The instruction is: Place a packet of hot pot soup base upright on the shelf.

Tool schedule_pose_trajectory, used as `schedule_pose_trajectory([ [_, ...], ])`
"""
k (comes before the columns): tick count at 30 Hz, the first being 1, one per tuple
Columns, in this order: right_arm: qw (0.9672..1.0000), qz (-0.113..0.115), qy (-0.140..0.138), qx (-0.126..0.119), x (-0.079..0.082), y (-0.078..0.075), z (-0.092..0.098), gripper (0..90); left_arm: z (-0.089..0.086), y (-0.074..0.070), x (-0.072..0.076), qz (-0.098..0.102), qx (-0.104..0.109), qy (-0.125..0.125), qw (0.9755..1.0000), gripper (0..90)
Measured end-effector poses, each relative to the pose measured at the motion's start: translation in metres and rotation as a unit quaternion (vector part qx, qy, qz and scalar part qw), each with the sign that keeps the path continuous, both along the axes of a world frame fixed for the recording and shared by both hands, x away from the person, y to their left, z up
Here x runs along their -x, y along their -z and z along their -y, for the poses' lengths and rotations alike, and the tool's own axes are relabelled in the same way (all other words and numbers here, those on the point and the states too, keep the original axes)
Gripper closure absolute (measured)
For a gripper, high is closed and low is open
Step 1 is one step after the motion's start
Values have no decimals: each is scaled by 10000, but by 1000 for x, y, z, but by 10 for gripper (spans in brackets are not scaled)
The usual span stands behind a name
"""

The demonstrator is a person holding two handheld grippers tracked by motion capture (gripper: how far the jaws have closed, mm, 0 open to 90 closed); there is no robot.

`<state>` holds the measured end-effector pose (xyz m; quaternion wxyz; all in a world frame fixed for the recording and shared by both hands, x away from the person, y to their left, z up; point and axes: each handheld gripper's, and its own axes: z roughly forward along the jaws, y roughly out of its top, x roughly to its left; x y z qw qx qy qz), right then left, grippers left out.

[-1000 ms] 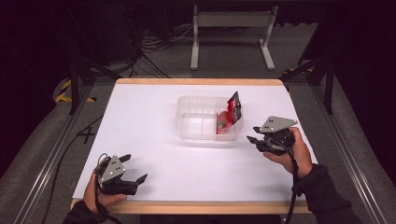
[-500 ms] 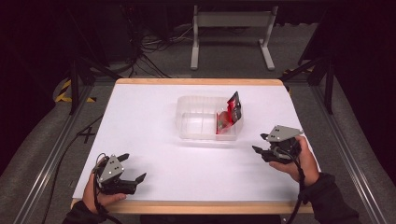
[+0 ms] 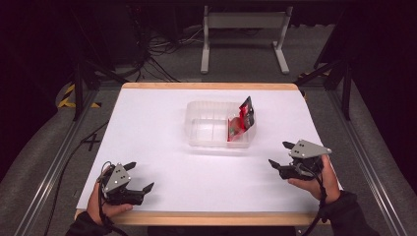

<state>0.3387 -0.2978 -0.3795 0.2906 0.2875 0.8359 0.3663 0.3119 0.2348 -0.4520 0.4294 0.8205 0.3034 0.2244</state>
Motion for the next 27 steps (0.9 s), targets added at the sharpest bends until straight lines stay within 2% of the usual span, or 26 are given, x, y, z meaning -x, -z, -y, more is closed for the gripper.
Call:
schedule_pose_trajectory([
  [1, 9999, 94, 35, -4, 3, 2, 2, 227, 0, 0, 0, -1, 4, 2, 10000, 84],
  [8, 9996, 242, 161, -61, 9, 8, 12, 199, 0, 0, 0, 4, 8, 10, 10000, 84],
  [27, 9975, 380, 587, 35, 27, 31, 45, 184, -1, 0, 1, 9, 11, 4, 10000, 83],
])
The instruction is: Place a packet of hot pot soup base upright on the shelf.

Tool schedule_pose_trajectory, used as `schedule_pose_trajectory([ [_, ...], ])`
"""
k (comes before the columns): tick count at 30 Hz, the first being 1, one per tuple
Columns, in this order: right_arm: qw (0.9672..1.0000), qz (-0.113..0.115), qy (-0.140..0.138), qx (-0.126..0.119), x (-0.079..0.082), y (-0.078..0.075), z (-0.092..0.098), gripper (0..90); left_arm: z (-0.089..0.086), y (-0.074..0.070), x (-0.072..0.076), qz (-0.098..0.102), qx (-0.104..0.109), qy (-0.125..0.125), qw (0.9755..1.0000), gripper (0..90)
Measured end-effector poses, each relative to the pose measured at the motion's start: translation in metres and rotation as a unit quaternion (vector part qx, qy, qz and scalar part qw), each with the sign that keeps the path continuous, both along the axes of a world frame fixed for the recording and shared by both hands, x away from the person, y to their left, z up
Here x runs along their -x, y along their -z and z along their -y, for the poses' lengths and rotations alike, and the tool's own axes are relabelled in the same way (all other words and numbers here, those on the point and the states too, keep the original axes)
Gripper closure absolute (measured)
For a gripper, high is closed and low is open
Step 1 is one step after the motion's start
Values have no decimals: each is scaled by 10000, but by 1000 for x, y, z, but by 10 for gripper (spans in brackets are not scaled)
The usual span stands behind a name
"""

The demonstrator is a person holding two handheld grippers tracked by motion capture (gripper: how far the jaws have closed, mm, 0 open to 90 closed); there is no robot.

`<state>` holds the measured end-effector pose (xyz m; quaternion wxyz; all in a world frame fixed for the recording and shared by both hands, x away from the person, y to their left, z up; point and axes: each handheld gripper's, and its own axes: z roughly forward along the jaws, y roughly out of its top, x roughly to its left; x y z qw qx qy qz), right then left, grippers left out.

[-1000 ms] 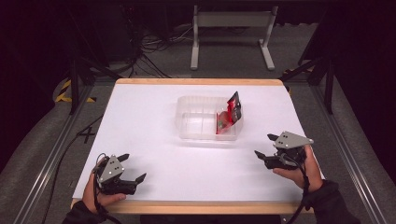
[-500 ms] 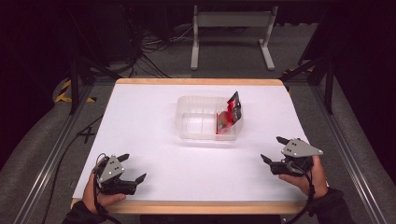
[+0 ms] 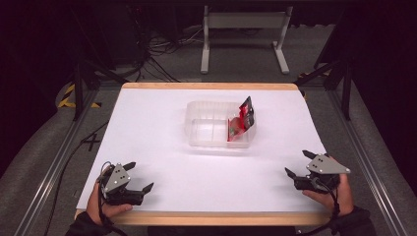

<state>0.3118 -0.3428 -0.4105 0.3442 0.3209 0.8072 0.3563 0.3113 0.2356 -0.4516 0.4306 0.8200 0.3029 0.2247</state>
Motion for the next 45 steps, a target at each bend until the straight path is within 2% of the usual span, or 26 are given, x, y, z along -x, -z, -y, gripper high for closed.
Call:
schedule_pose_trajectory([
  [15, 9995, 11, 278, -128, 15, 16, 29, 178, 0, 0, 0, 13, 11, -7, 10000, 82],
  [27, 9961, -1, 622, -619, 30, 31, 54, 178, -3, -1, 0, 26, 71, 12, 10000, 83],
  [31, 9927, 27, 757, -939, 31, 33, 60, 177, -4, -1, 0, 35, 109, 15, 9999, 81],
  [34, 9905, -26, 849, -1078, 29, 34, 62, 177, -5, 0, 0, 35, 115, 2, 9999, 80],
  [41, 9906, -29, 831, -1085, 30, 35, 62, 177, -4, 0, 0, 16, 85, -5, 10000, 80],
  [44, 9901, -43, 796, -1159, 30, 34, 64, 178, -3, -1, 0, 26, 80, 29, 10000, 79],
  [45, 9888, -50, 830, -1237, 29, 33, 66, 178, -3, 0, 1, 14, 75, 53, 10000, 79],
])
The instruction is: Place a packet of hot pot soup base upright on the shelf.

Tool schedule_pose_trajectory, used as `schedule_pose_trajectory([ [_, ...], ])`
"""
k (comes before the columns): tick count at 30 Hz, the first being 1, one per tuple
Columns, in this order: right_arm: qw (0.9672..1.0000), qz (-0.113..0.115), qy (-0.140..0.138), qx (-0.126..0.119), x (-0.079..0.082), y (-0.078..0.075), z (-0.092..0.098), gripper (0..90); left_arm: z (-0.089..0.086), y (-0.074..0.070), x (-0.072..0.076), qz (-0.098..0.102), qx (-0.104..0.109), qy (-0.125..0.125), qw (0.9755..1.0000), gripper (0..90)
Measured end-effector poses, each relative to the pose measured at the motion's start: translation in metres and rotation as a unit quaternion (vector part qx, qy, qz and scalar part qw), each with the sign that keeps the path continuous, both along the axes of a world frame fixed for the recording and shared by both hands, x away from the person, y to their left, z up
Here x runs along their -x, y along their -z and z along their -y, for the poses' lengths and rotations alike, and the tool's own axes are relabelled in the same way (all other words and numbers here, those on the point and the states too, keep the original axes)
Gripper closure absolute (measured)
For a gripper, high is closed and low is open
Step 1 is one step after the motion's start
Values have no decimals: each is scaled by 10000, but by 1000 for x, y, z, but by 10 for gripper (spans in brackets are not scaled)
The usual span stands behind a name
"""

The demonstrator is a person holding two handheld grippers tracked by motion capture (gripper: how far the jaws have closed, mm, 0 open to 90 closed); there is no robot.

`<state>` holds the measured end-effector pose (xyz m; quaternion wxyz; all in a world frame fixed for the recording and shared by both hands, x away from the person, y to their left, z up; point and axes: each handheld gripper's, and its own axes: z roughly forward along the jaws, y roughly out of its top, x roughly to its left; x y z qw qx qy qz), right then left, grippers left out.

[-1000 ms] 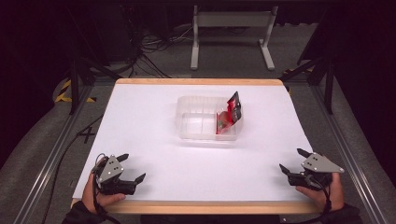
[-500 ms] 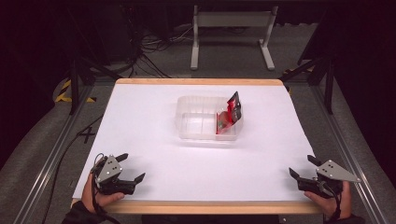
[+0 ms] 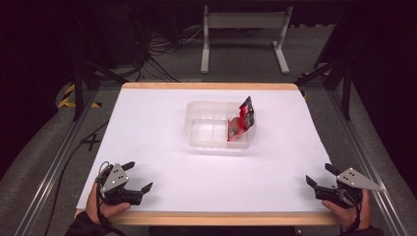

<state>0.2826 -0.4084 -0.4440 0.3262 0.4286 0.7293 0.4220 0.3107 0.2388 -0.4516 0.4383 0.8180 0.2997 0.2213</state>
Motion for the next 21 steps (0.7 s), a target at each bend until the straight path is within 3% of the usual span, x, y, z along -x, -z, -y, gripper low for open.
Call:
schedule_pose_trajectory([
  [4, 9997, 3, 78, -222, -1, -2, 4, 180, -2, 1, 0, 5, 14, -4, 10000, 78],
  [21, 9997, -124, 108, -170, -4, 0, 3, 180, 0, 1, 0, -5, -53, 10, 10000, 76],
])
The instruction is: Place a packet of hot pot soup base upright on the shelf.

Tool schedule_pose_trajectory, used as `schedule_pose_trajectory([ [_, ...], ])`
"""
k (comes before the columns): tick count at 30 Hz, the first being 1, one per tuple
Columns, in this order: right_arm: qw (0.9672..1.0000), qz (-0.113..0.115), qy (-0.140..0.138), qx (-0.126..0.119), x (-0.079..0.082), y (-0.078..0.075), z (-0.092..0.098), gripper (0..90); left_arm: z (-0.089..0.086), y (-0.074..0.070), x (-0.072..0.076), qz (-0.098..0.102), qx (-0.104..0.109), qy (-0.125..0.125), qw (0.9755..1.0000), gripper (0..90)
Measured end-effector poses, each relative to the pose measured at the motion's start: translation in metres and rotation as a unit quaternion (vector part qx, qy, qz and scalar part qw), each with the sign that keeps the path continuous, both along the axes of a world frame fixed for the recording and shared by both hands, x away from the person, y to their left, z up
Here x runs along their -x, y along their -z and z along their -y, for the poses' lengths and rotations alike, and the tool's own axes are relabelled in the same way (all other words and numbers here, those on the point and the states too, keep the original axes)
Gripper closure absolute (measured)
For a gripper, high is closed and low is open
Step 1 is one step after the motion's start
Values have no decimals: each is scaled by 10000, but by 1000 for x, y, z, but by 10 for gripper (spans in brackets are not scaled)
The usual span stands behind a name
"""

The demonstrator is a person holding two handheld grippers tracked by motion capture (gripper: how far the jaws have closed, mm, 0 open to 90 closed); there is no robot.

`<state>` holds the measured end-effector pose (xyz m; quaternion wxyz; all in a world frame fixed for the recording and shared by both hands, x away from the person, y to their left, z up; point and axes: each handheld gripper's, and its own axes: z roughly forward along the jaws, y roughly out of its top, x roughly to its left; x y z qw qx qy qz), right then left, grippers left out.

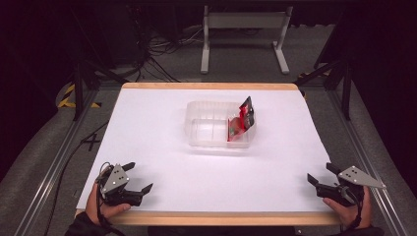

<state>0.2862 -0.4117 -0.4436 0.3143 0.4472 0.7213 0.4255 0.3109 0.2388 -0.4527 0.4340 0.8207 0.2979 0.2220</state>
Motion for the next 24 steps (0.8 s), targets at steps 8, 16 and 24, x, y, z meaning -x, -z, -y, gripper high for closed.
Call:
schedule_pose_trajectory([
  [8, 10000, -19, -24, -14, 0, 0, 1, 179, 0, 0, -1, 1, -3, -6, 10000, 76],
  [16, 10000, -66, -41, -11, -1, 1, 0, 172, 0, 0, -1, -4, -11, -17, 10000, 76],
  [24, 9999, -106, -14, -102, -1, 2, 2, 161, 0, 0, -2, -16, 0, -29, 10000, 76],
])
